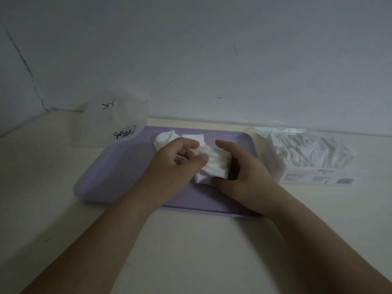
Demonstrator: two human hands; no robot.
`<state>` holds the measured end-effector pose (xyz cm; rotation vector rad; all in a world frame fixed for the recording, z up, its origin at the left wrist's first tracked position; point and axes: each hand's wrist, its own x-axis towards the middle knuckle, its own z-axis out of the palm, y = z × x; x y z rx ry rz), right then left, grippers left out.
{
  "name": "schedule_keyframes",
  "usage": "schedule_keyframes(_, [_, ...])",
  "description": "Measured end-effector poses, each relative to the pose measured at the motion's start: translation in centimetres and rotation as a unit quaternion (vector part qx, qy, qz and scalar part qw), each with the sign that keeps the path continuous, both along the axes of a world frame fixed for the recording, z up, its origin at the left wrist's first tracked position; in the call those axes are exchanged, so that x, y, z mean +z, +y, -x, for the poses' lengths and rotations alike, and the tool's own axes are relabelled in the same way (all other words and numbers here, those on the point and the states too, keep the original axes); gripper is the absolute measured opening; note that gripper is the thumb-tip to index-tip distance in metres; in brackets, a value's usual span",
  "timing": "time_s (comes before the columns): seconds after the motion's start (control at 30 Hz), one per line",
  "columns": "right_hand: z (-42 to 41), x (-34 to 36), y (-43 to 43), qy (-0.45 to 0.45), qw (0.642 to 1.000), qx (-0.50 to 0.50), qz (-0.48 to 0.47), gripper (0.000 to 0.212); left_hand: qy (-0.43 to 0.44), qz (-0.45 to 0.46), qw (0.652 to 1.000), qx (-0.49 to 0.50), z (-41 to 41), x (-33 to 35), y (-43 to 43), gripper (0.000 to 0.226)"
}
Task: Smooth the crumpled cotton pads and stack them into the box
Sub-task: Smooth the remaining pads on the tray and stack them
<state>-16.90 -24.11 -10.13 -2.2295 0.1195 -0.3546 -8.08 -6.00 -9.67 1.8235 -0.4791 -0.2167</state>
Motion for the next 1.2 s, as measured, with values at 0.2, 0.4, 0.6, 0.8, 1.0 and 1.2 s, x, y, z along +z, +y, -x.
schedule_keyframes(0.2, [-0.3,-0.2,1.2,0.020,1.000,-0.006,-0.004,0.090,-0.059,-0.060,0.996,0.000,0.4,-0.8,-1.4,0.035])
schedule_keyframes(0.4, [-0.7,0.0,0.9,0.027,0.998,0.000,-0.055,0.074,-0.057,-0.041,0.998,0.005,0.0,-1.0,-1.5,0.034])
schedule_keyframes(0.6, [-0.5,-0.1,1.2,0.049,0.998,0.042,-0.027,0.058,-0.090,-0.037,0.995,-0.018,0.0,-1.1,-1.8,0.016])
schedule_keyframes(0.8, [-0.7,-0.3,0.9,0.025,1.000,-0.007,-0.014,0.055,-0.084,-0.042,0.995,-0.012,-0.2,-0.8,-1.6,0.017])
schedule_keyframes(1.0, [-0.9,0.0,-0.1,-0.039,0.988,-0.129,-0.075,0.041,-0.159,-0.145,0.974,0.073,-4.0,0.5,-0.7,0.023])
schedule_keyframes(1.2, [-0.8,-0.1,-0.5,-0.051,0.978,-0.163,-0.122,0.056,-0.155,-0.291,0.944,0.008,-7.5,1.6,-2.9,0.042])
